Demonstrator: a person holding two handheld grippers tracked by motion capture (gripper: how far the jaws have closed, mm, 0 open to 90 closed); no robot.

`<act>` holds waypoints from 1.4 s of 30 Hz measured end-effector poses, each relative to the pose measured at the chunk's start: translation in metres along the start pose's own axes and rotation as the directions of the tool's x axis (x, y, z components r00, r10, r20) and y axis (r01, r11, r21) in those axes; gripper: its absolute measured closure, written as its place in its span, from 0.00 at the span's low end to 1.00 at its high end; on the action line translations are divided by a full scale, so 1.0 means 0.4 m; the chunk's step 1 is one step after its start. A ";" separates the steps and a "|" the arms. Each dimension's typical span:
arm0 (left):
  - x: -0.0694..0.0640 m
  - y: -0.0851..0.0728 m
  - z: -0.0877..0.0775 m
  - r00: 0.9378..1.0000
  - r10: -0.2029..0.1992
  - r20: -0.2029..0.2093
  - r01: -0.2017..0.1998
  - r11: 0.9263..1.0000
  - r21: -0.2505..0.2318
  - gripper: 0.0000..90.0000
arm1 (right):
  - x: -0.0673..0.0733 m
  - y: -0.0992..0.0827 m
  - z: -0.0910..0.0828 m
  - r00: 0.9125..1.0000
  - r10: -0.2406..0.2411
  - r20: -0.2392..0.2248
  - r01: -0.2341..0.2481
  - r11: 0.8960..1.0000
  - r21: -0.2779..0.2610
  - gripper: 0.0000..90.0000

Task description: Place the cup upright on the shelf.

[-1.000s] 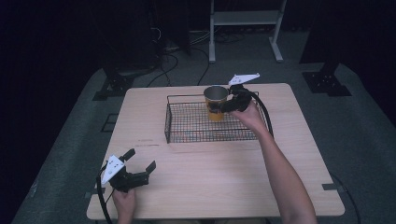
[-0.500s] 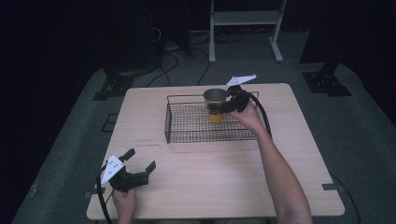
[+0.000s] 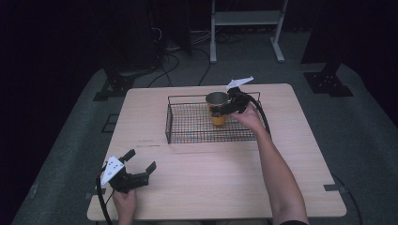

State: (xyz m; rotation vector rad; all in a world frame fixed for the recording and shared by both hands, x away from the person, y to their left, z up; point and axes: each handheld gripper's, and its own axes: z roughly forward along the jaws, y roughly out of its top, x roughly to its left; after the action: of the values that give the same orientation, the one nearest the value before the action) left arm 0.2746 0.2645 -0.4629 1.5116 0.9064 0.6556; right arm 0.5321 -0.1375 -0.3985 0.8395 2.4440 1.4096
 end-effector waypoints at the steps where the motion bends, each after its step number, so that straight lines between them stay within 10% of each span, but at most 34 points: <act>1: 0.000 0.000 0.000 1.000 0.000 0.000 0.000 1.000 -0.001 0.00 | -0.001 -0.002 0.002 1.000 0.000 0.000 0.000 1.000 0.007 0.14; 42: 0.000 0.000 -0.001 1.000 0.000 -0.004 0.000 1.000 -0.007 0.00 | 0.031 -0.020 0.023 0.993 -0.113 0.025 0.107 0.979 0.175 0.14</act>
State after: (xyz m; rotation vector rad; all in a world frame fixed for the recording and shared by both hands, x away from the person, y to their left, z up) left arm 0.2743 0.2648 -0.4627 1.5052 0.9059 0.6614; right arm 0.5230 -0.1271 -0.4087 0.7430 2.5717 1.1474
